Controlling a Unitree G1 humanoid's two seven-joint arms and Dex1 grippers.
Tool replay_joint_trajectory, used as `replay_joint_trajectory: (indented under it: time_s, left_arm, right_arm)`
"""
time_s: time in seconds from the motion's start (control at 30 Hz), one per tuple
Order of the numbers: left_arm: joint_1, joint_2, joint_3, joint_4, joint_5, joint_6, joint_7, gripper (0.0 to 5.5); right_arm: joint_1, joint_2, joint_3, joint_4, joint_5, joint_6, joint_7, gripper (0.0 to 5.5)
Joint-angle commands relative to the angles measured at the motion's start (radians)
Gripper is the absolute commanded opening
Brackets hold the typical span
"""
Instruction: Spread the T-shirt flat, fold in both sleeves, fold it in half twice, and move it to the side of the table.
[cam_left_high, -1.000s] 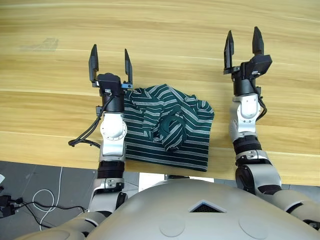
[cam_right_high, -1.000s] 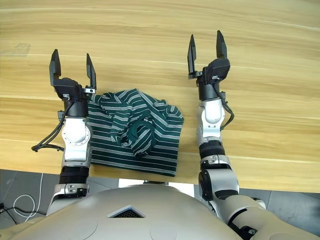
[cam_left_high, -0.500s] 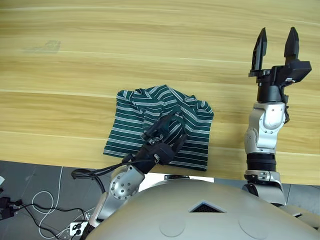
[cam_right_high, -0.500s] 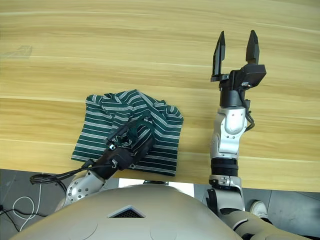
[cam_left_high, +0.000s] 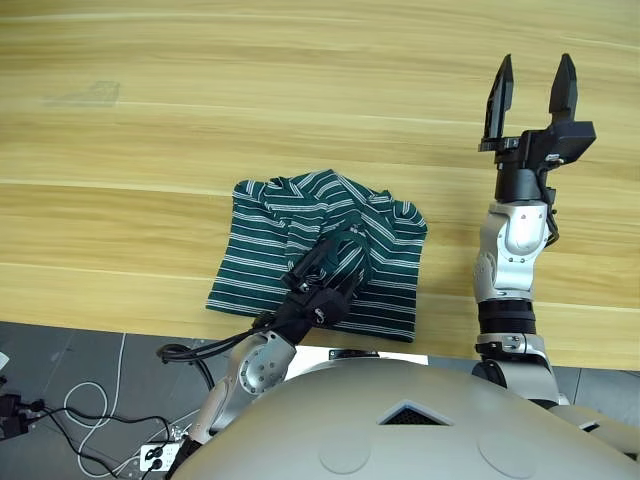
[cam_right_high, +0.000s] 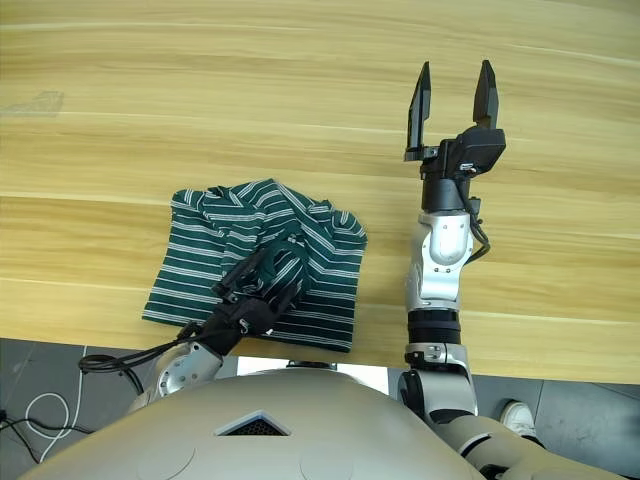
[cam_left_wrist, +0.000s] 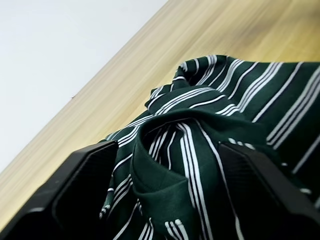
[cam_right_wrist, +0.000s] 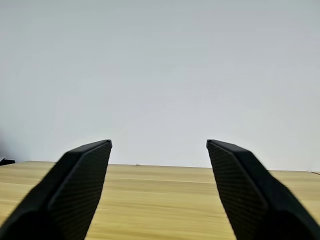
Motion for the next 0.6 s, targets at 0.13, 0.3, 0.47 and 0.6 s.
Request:
replay_joint_trajectory:
  time_s: [0.13, 0.3, 0.47, 0.6]
  left_arm:
    - [0.026, -0.037, 0.029, 0.04, -0.019, 0.079, 0.029, 3.71]
    - [0.038, -0.052, 0.038, 0.047, -0.046, 0.111, 0.026, 3.71]
    - [0.042, -0.053, 0.041, 0.048, -0.056, 0.129, 0.024, 3.71]
    - [0.05, -0.058, 0.054, 0.038, -0.104, 0.095, 0.034, 3.71]
  right_arm:
    - [0.002, 0.005, 0.0, 0.012, -0.014, -0.015, -0.01, 3.53]
    - [0.005, 0.009, 0.0, 0.013, -0.018, -0.016, -0.009, 3.53]
    - [0.005, 0.012, 0.003, 0.022, -0.023, -0.019, -0.007, 3.53]
    - [-0.002, 0.014, 0.006, 0.039, -0.026, -0.022, -0.008, 3.53]
